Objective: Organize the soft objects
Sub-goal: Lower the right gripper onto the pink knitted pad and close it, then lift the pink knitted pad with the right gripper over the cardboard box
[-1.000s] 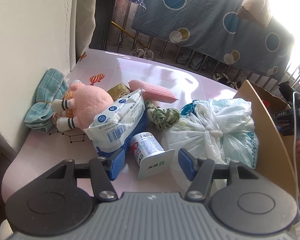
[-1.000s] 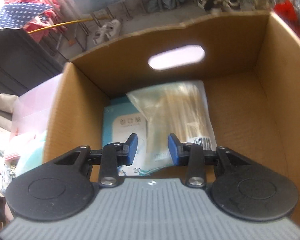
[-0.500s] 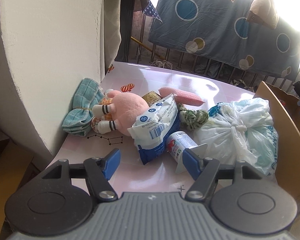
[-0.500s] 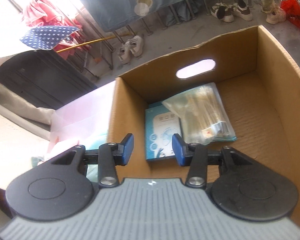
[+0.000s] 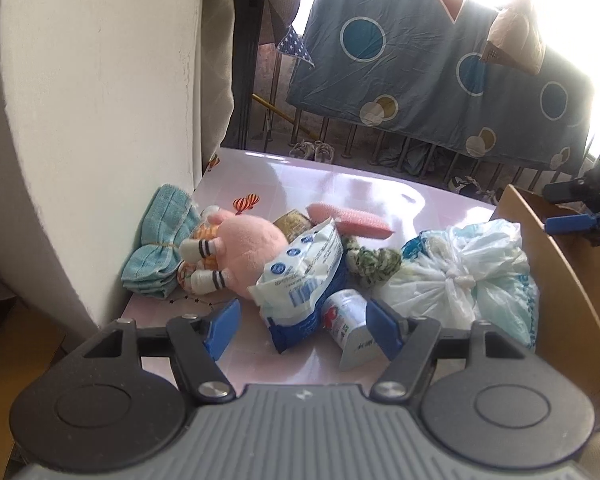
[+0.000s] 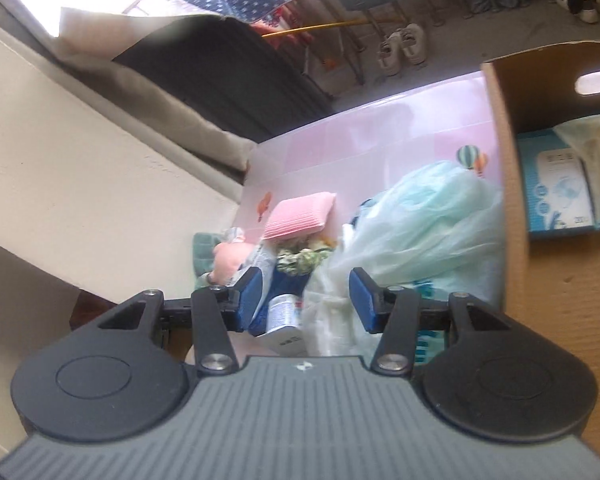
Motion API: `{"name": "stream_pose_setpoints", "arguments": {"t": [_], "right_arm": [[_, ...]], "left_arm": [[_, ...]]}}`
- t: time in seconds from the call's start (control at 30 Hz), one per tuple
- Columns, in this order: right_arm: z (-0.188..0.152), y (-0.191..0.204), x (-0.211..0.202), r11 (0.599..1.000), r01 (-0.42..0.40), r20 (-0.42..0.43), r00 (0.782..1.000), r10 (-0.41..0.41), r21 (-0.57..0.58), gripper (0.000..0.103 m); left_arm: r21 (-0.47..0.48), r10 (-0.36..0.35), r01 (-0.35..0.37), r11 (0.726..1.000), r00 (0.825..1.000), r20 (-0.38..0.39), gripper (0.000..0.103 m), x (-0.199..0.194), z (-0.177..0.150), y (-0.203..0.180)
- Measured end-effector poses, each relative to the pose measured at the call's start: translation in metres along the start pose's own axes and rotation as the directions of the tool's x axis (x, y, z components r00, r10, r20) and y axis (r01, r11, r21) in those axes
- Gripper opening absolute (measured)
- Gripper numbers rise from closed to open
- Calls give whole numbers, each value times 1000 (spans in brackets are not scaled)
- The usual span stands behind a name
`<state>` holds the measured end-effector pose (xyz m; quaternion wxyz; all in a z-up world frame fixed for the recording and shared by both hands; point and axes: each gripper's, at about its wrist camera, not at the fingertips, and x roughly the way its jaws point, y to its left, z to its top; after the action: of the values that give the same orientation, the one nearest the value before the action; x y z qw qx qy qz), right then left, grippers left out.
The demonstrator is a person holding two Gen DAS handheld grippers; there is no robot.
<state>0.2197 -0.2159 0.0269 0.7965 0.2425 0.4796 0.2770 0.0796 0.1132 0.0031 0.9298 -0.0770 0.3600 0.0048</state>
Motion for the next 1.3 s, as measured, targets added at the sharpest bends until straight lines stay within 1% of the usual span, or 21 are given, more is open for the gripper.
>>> {"name": "stream_pose_setpoints", "arguments": {"t": [0.07, 0.17, 0.23, 0.3, 0.37, 0.43, 0.5, 0.6, 0.63, 0.67, 0.7, 0.77, 0.8, 0.87, 0.9, 0.97, 1.1, 1.2, 1.3], "right_arm": [[11, 13, 16, 1000, -23, -16, 1000, 23, -16, 52], [34, 26, 48, 999, -28, -44, 999, 27, -26, 57], [53, 25, 75, 1000, -21, -69, 997, 21, -5, 58], [71, 20, 103, 1000, -11, -101, 995, 13, 19, 59], [88, 14, 130, 999, 18, -133, 991, -13, 35, 59], [105, 3, 161, 996, 48, -164, 986, -36, 72, 59], [117, -9, 188, 992, 58, -201, 979, -35, 111, 59], [126, -25, 224, 982, 87, -244, 969, -45, 165, 59], [126, -32, 233, 979, 92, -254, 966, -43, 184, 59], [126, -35, 240, 975, 99, -262, 964, -45, 199, 59], [124, -39, 247, 972, 105, -270, 962, -46, 209, 59], [120, -43, 259, 970, 95, -289, 957, -28, 223, 59], [116, -45, 264, 968, 90, -303, 953, -16, 232, 57], [111, -47, 273, 968, 82, -330, 944, 1, 238, 54], [107, -48, 276, 968, 79, -338, 941, 6, 238, 51], [104, -48, 277, 969, 75, -334, 942, 8, 234, 49], [105, -46, 267, 968, 60, -315, 949, 20, 242, 45], [106, -40, 249, 968, 35, -290, 956, 41, 250, 43], [106, -30, 224, 970, 0, -254, 965, 64, 244, 43]], "left_arm": [[21, -21, 21, 1000, 1000, 0, 74, 9, 22, -8], [84, -25, 28, 996, 999, -38, 77, 34, 52, -24], [133, -42, 51, 990, 997, -68, 80, 56, 70, -35], [158, -48, 64, 985, 993, -104, 80, 81, 83, -43], [167, -57, 83, 982, 986, -155, 80, 111, 94, -49], [135, -54, 85, 987, 974, -221, 79, 147, 104, -48], [81, -54, 80, 993, 959, -279, 75, 179, 112, -43], [34, -56, 71, 997, 943, -329, 72, 212, 122, -36], [24, -56, 69, 997, 938, -341, 70, 219, 124, -34], [9, -56, 64, 998, 930, -362, 67, 228, 126, -32], [-3, -60, 63, 998, 923, -380, 65, 235, 127, -30], [-31, -71, 64, 997, 907, -414, 63, 248, 128, -28], [-49, -81, 66, 997, 898, -432, 62, 253, 128, -27], [-66, -98, 77, 995, 890, -446, 56, 259, 127, -27], [-75, -104, 78, 994, 886, -453, 56, 262, 127, -26], [-79, -97, 69, 994, 886, -454, 56, 263, 126, -27], [-82, -98, 70, 994, 899, -427, 55, 253, 131, -32], [-71, -102, 80, 994, 911, -399, 55, 232, 137, -39], [-61, -111, 95, 994, 929, -354, 55, 204, 147, -50]]}}
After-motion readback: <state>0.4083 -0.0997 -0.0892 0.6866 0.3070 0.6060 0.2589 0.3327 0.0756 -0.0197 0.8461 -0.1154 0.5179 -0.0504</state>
